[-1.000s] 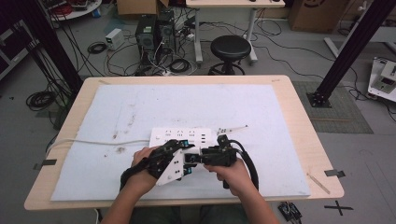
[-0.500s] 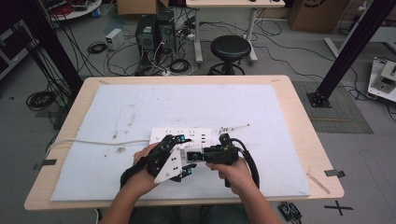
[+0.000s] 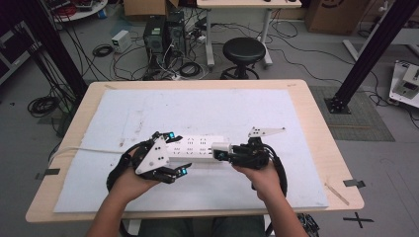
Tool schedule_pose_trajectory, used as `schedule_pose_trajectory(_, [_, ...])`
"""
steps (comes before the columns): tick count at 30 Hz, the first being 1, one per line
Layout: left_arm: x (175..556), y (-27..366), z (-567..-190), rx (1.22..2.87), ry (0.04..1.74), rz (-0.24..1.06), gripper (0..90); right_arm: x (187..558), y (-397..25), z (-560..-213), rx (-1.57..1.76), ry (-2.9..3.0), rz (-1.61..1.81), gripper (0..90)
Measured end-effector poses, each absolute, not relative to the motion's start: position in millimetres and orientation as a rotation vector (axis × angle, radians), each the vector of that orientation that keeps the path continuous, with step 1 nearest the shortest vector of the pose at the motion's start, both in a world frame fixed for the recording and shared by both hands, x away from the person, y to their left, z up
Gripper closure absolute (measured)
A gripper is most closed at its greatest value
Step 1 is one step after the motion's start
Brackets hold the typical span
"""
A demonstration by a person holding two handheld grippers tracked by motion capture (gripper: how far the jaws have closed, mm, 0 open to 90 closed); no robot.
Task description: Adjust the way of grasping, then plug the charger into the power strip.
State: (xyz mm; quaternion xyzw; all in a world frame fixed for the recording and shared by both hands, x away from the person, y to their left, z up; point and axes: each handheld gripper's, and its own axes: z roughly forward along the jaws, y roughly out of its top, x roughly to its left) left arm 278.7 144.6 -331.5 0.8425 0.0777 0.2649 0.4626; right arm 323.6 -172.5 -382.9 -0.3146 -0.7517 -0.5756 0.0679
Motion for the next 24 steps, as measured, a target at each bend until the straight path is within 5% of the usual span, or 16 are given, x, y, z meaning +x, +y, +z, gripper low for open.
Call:
schedule_pose_trajectory(12, [324.2,177.6,-330.1,2.294,0.540,0.248,24.2,318.1,-189.7,-352.3,-0.921,-2.568,-1.723,62.9])
schedule_pose_trajectory(24, [337.6,199.8,-333.4,2.277,0.573,0.255,24.2,323.0,-184.9,-349.5,-0.851,-2.693,-1.659,62.8])
